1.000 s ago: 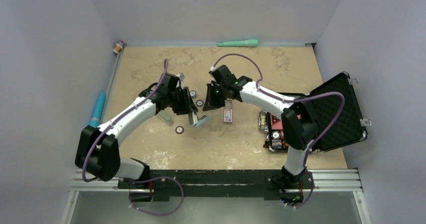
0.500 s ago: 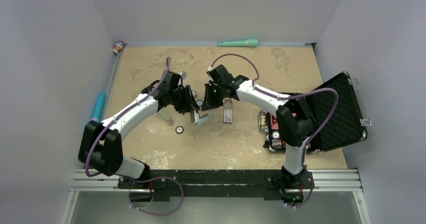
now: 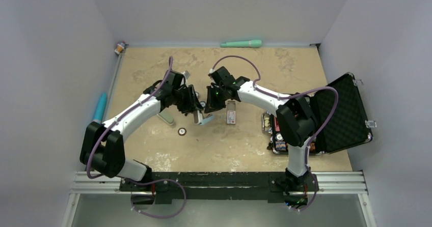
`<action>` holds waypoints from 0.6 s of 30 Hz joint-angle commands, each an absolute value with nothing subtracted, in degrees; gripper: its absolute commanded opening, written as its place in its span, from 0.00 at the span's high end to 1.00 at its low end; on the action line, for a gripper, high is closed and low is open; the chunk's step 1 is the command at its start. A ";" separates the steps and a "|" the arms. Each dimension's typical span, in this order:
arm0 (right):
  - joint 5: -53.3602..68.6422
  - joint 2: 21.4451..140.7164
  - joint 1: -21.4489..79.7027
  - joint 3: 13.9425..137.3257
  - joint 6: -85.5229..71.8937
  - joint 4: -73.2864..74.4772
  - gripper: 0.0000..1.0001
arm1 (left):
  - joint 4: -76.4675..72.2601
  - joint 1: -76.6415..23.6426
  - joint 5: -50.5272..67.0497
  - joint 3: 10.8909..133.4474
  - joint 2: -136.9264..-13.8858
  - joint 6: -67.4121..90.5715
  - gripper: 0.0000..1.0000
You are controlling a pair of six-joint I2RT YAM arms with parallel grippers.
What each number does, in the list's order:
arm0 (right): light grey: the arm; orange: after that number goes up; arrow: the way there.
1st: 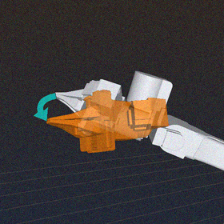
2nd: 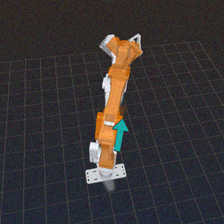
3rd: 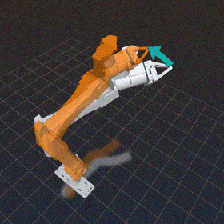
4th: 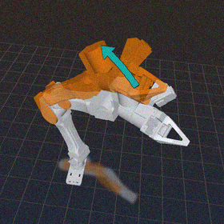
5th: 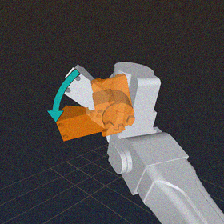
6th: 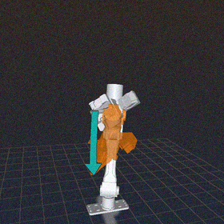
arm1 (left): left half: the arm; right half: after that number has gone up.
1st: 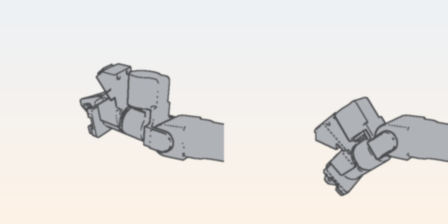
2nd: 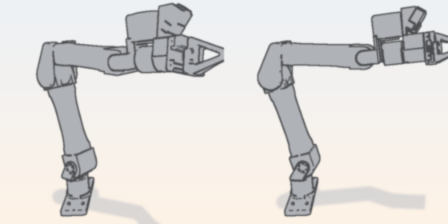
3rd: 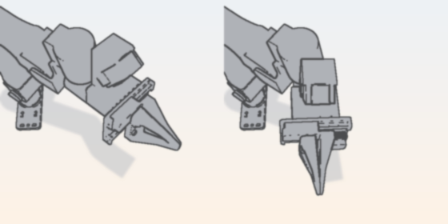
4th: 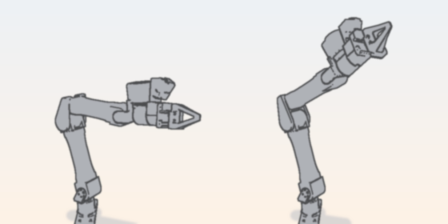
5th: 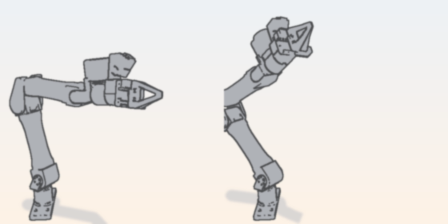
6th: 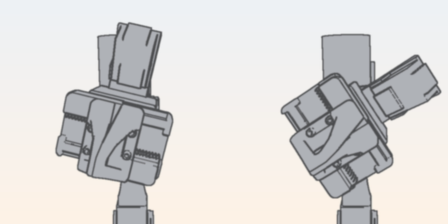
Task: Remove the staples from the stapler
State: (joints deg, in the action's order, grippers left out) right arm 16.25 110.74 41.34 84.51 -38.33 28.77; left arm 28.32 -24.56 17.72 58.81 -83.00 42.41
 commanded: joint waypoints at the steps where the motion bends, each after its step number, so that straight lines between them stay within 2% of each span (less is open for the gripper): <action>1: 16.69 109.55 41.44 84.29 -36.74 28.38 1.00 | 26.41 -24.94 18.57 61.83 -83.06 42.56 1.00; 11: 25.35 102.32 41.69 71.79 -34.90 28.15 1.00 | 28.46 -24.87 15.03 67.32 -86.94 41.22 1.00; 18: 21.96 96.91 41.75 68.42 -36.20 29.71 1.00 | 29.81 -24.87 15.22 70.51 -91.04 40.60 1.00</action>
State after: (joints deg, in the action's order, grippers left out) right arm 20.80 100.90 41.23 68.71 -36.51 27.53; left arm 32.49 -25.23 17.30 67.35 -90.56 41.32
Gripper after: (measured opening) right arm 0.006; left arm 0.392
